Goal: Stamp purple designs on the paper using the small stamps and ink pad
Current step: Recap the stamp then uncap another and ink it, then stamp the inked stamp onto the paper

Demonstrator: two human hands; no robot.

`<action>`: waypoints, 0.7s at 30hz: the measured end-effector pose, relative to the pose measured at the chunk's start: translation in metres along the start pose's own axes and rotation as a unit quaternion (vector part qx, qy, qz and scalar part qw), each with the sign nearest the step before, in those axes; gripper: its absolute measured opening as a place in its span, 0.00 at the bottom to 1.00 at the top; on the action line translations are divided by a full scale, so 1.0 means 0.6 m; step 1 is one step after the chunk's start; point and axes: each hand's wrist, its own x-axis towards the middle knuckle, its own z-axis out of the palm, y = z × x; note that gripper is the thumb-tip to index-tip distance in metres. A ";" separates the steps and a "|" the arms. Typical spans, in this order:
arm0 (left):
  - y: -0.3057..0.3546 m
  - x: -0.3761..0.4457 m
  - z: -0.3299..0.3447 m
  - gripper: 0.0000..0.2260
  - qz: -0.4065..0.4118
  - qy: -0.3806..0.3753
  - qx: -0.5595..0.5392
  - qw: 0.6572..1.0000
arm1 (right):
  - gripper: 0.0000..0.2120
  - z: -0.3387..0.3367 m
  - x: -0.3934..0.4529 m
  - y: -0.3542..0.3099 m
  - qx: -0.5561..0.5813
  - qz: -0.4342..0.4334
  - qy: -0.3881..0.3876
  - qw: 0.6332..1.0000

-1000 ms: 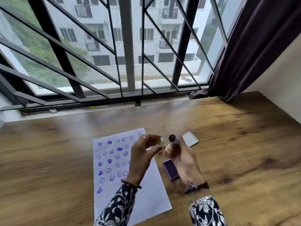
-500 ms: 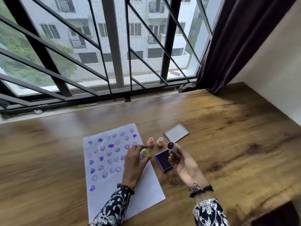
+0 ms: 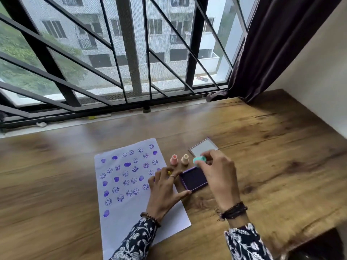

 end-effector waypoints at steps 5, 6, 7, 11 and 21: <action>-0.001 0.003 -0.001 0.30 -0.004 -0.010 -0.007 1.000 | 0.07 0.002 0.006 -0.020 -0.014 -0.088 0.113 0.990; -0.001 0.003 -0.002 0.30 -0.004 -0.009 -0.007 1.000 | 0.06 0.021 -0.001 -0.006 -0.033 -0.064 0.088 0.994; 0.000 0.004 -0.004 0.30 -0.002 -0.011 -0.006 1.000 | 0.07 0.043 -0.012 0.011 -0.067 -0.026 0.040 0.997; -0.002 0.004 -0.002 0.28 -0.001 -0.015 -0.007 1.000 | 0.10 0.107 -0.040 0.042 -0.127 0.040 -0.040 0.990; -0.003 0.003 0.000 0.29 -0.010 -0.015 -0.011 1.000 | 0.14 0.104 0.004 0.065 -0.040 0.136 -0.130 0.981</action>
